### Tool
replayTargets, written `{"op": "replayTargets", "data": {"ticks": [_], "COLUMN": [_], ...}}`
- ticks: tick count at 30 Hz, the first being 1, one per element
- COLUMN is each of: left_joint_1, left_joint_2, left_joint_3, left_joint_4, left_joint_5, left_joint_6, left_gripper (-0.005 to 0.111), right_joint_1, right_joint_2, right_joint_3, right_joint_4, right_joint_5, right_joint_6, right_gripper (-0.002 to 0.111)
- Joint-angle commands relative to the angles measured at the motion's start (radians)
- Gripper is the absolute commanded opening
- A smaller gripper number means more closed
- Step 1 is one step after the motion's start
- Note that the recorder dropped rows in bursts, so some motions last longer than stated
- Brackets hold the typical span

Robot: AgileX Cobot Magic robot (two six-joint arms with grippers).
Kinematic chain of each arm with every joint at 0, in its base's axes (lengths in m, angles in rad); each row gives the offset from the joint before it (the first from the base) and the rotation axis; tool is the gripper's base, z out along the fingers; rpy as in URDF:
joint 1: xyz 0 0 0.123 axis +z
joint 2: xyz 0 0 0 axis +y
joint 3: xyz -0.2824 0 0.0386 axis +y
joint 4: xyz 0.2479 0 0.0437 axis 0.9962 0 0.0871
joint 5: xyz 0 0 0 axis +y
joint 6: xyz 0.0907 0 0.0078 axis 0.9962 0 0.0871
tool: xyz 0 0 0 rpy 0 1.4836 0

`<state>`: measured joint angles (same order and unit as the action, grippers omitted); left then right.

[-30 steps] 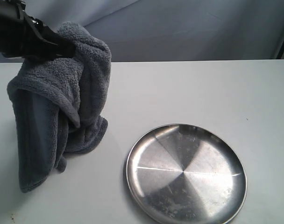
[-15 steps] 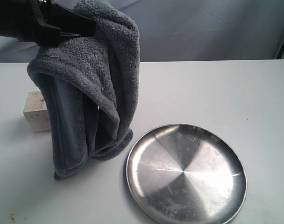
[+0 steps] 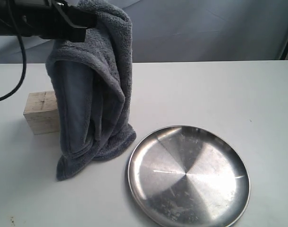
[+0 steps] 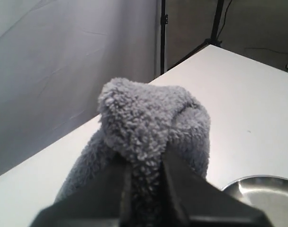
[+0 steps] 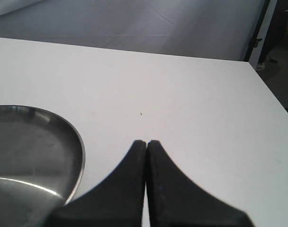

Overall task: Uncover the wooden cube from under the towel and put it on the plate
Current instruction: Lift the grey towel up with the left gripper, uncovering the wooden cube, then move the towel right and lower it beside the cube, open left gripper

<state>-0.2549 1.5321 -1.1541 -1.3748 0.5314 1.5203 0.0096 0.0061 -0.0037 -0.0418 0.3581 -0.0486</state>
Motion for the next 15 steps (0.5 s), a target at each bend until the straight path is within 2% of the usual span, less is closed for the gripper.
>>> {"op": "replayTargets", "data": {"ticks": [1, 3, 15], "left_joint_1": [-0.005, -0.005, -0.005], "left_joint_2": [0.094, 0.129, 0.405], "left_joint_3": [-0.003, -0.025, -0.172], "left_joint_4": [-0.370, -0.370, -0.370], "left_joint_5": [-0.022, -0.006, 0.015], "left_joint_6": [0.418, 0.481, 0.477], "left_gripper": [0.000, 0.000, 0.000], "right_joint_1": [0.002, 0.002, 0.002], "right_joint_2": [-0.006, -0.006, -0.006], "right_joint_3": [0.004, 0.004, 0.004], "right_joint_4": [0.005, 0.005, 0.005], "right_joint_5": [-0.009, -0.009, -0.009], "right_joint_6": [-0.003, -0.003, -0.003], "right_gripper": [0.000, 0.000, 0.000]}}
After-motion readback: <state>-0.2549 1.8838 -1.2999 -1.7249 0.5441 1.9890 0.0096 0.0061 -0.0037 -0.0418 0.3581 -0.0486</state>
